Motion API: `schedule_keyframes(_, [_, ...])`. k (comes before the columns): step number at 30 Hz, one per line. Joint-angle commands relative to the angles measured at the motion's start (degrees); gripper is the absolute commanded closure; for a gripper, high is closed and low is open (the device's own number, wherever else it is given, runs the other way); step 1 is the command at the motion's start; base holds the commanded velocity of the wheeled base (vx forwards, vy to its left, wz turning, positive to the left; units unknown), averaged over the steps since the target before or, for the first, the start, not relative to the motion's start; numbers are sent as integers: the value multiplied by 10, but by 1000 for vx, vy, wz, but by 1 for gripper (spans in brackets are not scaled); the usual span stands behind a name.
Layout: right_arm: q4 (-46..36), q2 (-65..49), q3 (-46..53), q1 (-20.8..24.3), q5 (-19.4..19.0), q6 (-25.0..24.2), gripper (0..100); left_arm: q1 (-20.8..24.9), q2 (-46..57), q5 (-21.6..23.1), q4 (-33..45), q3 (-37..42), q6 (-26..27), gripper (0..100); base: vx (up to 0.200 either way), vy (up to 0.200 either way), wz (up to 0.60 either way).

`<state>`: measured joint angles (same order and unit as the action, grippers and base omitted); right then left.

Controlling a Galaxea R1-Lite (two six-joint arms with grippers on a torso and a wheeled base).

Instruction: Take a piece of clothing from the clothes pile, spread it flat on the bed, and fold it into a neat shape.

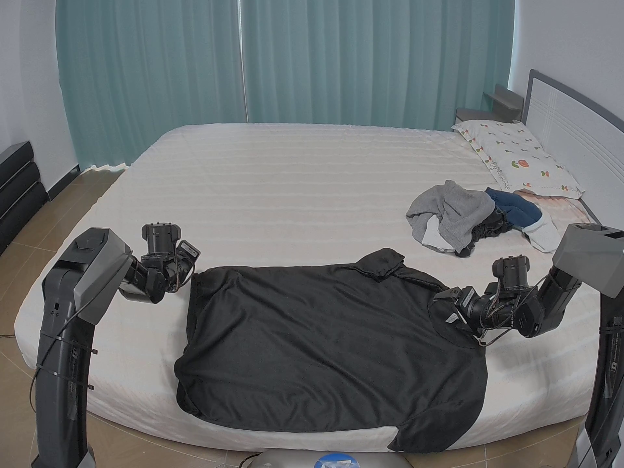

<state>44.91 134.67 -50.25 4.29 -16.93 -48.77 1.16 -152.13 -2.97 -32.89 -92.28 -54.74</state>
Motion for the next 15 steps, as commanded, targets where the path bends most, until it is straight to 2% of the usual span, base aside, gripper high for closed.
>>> schedule_keyframes(1, [0,2,0,0,0,0,0,-6,2,1,5,4,-2,100,0,0,0])
schedule_keyframes(5, [0,2,0,0,0,0,0,-1,22,18,-2,50,-1,100,0,0,0])
schedule_keyframes(6, [0,2,0,0,0,0,0,-1,22,18,-2,50,-1,0,0,0,0])
schedule_keyframes(10, [0,2,1,0,0,0,0,0,29,47,-2,63,0,0,0,0,0])
schedule_keyframes(12, [0,2,1,0,0,0,0,0,38,76,-2,76,0,0,0,0,0])
schedule_keyframes(15, [0,2,1,0,0,1,0,0,38,84,2,77,1,0,0,0,0])
